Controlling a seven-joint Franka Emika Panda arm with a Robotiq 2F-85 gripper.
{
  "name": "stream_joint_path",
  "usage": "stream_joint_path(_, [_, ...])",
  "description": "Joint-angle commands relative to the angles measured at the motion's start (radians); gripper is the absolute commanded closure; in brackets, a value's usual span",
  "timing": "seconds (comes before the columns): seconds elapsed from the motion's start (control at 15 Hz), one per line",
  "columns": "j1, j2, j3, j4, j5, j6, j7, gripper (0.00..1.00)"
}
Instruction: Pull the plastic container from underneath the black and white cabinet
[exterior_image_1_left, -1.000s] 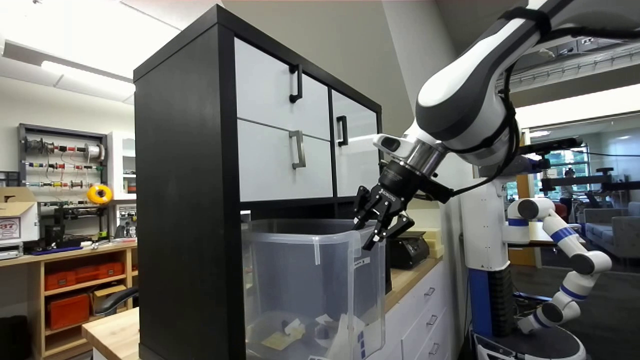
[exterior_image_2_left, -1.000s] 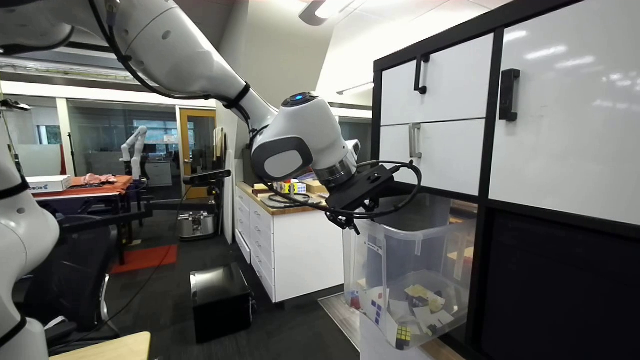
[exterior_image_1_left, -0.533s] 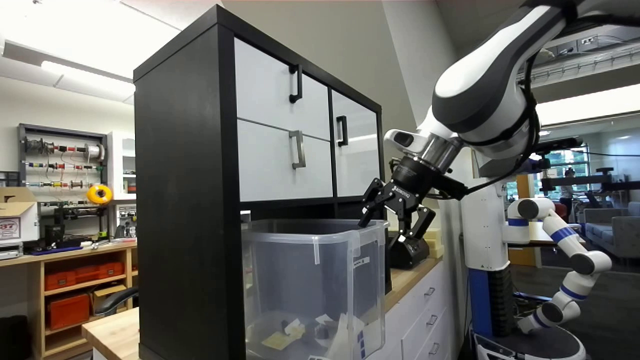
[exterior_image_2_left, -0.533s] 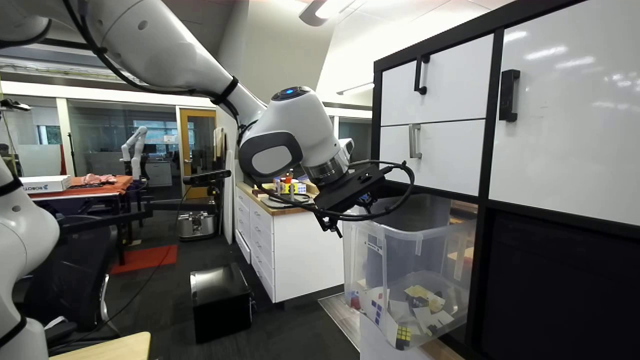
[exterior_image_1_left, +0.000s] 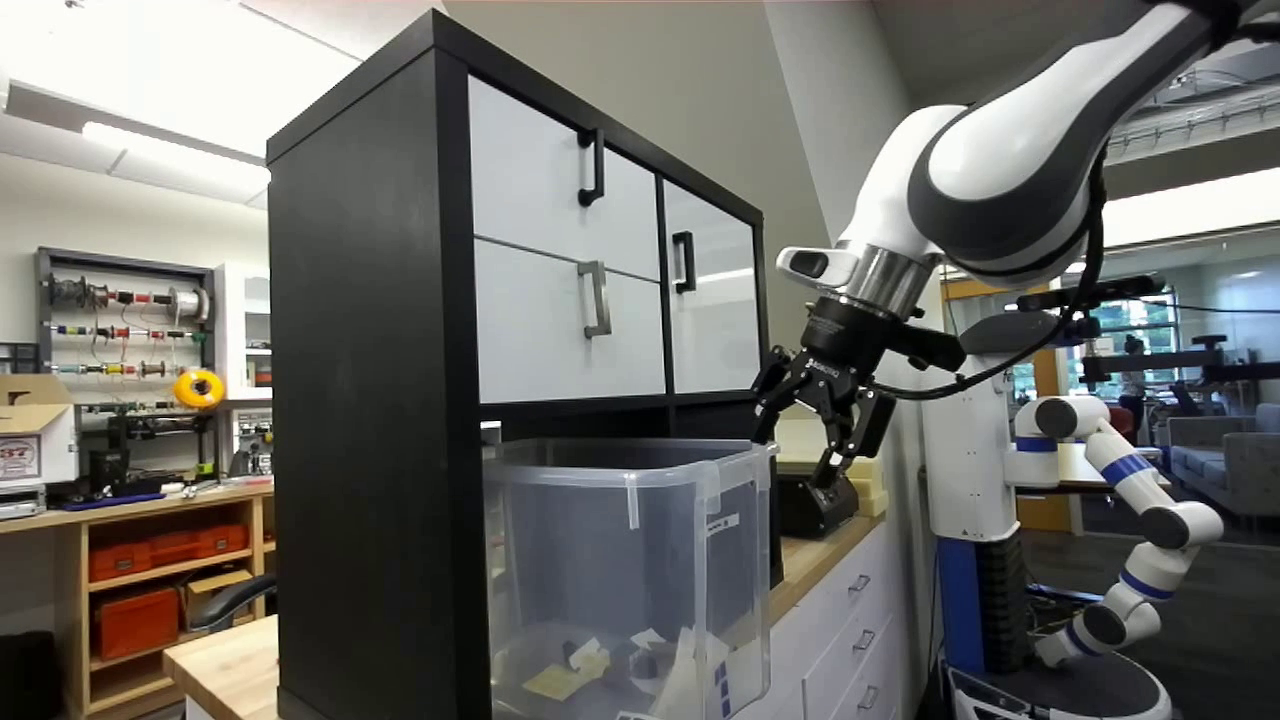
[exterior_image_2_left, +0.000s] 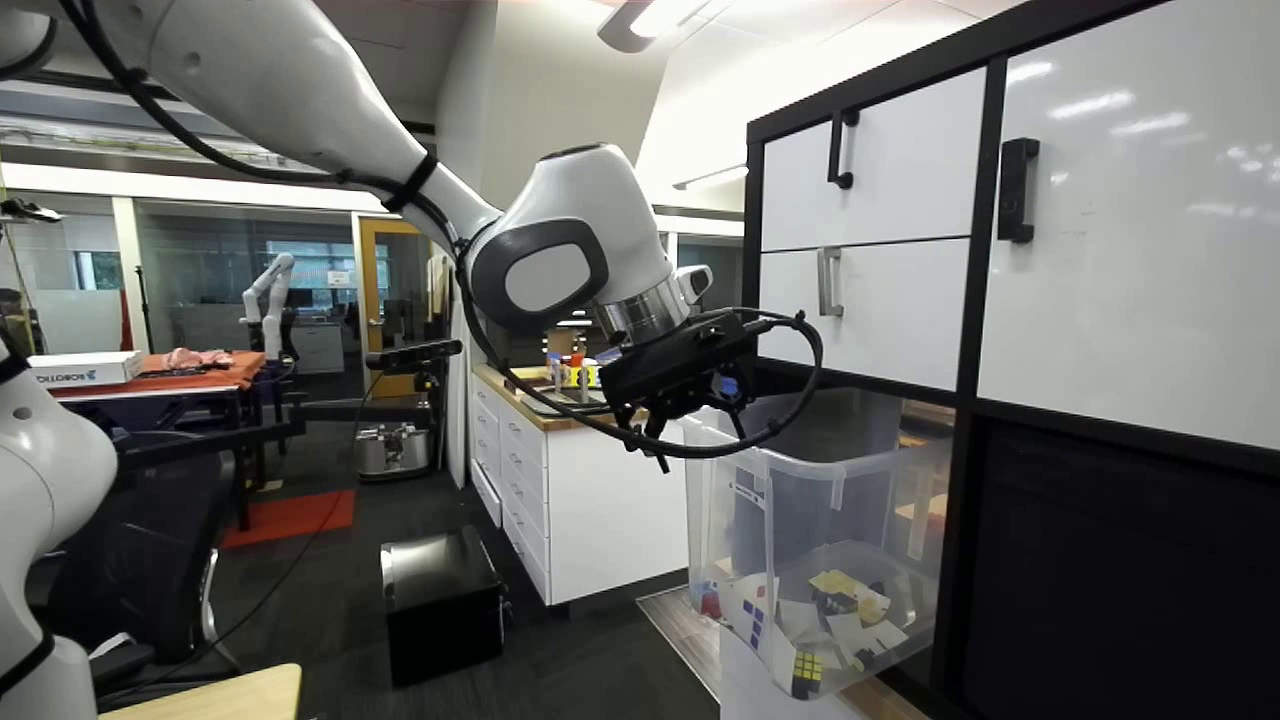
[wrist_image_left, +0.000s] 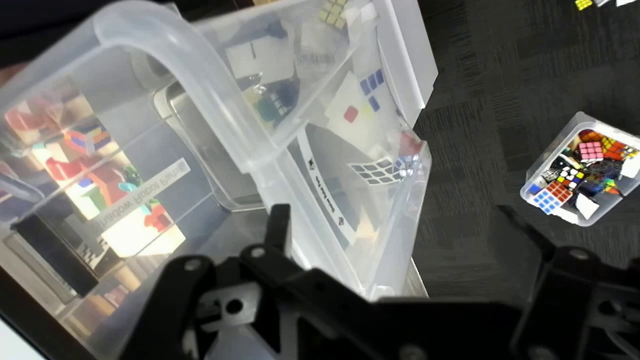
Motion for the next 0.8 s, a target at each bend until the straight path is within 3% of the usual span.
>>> stream_joint_path(0.0, [0.006, -0.058, -0.029, 0.026, -0.157, -0.134, 0.253, 0.00])
stream_joint_path(0.4, [0.008, -0.037, -0.046, 0.130, -0.305, -0.331, 0.608, 0.00])
stream_joint_path(0.73, [0.019, -0.005, -0.071, 0.215, -0.317, -0.483, 0.804, 0.00])
